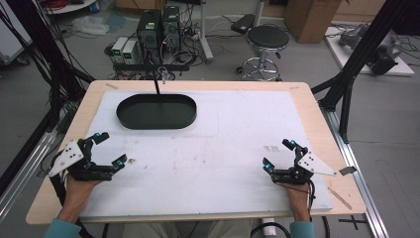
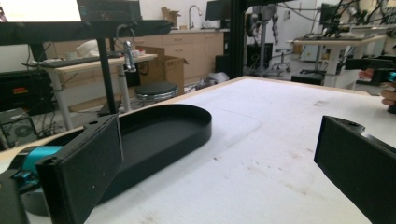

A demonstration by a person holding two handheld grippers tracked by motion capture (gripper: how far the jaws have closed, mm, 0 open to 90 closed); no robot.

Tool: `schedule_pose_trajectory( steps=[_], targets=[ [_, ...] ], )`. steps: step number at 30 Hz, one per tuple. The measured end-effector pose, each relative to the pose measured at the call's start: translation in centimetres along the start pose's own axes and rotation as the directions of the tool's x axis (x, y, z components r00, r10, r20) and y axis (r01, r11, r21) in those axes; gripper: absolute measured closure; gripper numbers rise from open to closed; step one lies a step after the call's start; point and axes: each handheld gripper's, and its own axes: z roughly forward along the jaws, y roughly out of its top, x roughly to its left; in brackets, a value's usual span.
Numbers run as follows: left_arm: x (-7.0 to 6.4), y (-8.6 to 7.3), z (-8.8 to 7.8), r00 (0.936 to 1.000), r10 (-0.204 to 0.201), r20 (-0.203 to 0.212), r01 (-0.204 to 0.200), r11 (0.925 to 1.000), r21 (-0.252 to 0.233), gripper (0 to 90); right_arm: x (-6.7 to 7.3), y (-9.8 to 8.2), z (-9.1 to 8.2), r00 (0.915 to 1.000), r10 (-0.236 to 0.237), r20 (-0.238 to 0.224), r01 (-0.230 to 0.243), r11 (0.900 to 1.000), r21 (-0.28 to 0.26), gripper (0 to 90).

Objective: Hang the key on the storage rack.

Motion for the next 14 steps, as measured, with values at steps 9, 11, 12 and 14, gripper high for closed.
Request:
schedule_pose_trajectory(
  steps=[9, 11, 12, 14],
  targets=[
    [-0.7, -3.1, -0.6, 0.9998, -0.002, -0.018, 0.002, 1.0, 0.004, 1.7, 0.0, 0.0, 0.0, 1.0, -0.003, -0.002, 0.003, 1.0, 0.004, 0.6],
    [-0.7, -3.2, -0.8, 0.9997, 0.001, -0.024, -0.002, 0.9997, -0.023, 1.7, 0.1, 0.0, 0.0, 1.0, -0.005, -0.001, 0.005, 1.0, 0.004, 0.6],
    [-0.7, -3.3, -1.0, 0.9993, 0.0, -0.037, -0.001, 0.9994, -0.035, 1.7, 0.1, 0.0, 0.0, 0.9999, -0.017, -0.002, 0.017, 1.0, 0.003, 0.6],
    [-0.8, -3.3, -0.9, 0.999, -0.003, -0.045, 0.001, 0.9995, -0.033, 1.7, 0.2, 0.0, 0.1, 0.9997, -0.024, -0.001, 0.024, 1.0, 0.005, 0.6]
  ],
)
